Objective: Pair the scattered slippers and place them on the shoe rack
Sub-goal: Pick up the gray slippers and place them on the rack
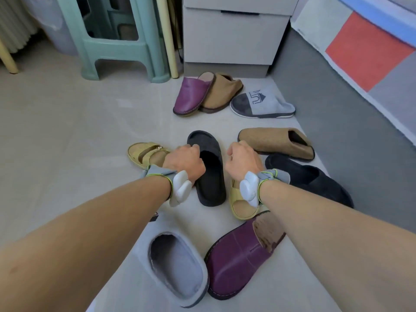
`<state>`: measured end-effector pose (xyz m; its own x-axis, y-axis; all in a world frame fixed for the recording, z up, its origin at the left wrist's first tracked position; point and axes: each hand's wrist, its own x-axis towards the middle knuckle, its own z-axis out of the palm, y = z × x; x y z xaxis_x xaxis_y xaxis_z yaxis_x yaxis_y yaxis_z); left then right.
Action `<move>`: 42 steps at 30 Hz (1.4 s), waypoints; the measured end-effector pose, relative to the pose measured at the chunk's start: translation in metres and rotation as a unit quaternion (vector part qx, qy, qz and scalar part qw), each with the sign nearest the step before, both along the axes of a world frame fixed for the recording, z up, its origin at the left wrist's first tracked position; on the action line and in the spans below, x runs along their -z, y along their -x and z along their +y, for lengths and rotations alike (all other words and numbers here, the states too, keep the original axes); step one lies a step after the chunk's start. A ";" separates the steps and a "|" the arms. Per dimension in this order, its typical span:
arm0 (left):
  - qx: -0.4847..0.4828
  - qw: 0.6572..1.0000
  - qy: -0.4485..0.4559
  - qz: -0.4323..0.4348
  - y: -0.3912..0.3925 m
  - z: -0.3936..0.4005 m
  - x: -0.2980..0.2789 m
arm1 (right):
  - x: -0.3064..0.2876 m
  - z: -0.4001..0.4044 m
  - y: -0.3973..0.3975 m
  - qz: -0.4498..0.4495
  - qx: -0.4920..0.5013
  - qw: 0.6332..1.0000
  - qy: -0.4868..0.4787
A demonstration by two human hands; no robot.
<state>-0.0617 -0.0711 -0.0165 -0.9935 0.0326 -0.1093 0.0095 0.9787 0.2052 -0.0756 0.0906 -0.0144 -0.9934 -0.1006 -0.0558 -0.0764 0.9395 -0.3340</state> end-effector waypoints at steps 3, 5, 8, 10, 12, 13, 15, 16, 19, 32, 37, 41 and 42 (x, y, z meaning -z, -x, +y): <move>0.006 1.000 0.007 -0.009 0.017 0.004 -0.008 | -0.008 0.006 0.014 0.006 0.011 1.000 0.009; 0.009 1.000 0.005 -0.017 0.025 0.008 -0.012 | -0.013 0.012 0.021 0.005 0.015 1.000 0.011; 0.010 1.000 0.003 -0.024 0.037 0.016 -0.021 | -0.025 0.023 0.032 0.008 0.028 1.000 0.007; 0.013 1.000 0.008 -0.022 0.044 0.021 -0.027 | -0.035 0.028 0.039 0.004 0.041 0.999 -0.007; 0.020 1.000 0.006 -0.014 0.052 0.026 -0.031 | -0.045 0.031 0.046 0.000 0.050 0.998 -0.025; 0.023 1.000 0.003 -0.010 0.057 0.028 -0.033 | -0.049 0.032 0.050 0.000 0.057 0.998 -0.029; 0.026 1.000 0.000 -0.007 0.064 0.033 -0.039 | -0.053 0.034 0.056 0.001 0.068 0.997 -0.031; 0.028 1.000 -0.001 -0.009 0.068 0.036 -0.042 | -0.053 0.035 0.060 0.002 0.069 0.997 -0.033; 0.025 0.999 -0.004 -0.020 0.085 0.043 -0.047 | -0.049 0.039 0.073 0.003 0.064 0.998 -0.026; -0.005 0.999 -0.024 -0.035 0.191 0.120 -0.028 | -0.010 0.120 0.186 0.001 0.101 0.993 0.062; -0.036 0.999 -0.012 -0.036 0.222 0.134 -0.023 | 0.007 0.139 0.237 -0.044 0.110 0.988 0.096; -0.054 0.998 0.001 -0.039 0.232 0.143 -0.015 | 0.017 0.143 0.261 -0.071 0.106 0.983 0.128; -0.055 0.998 0.003 -0.041 0.233 0.145 -0.014 | 0.019 0.145 0.267 -0.075 0.102 0.983 0.130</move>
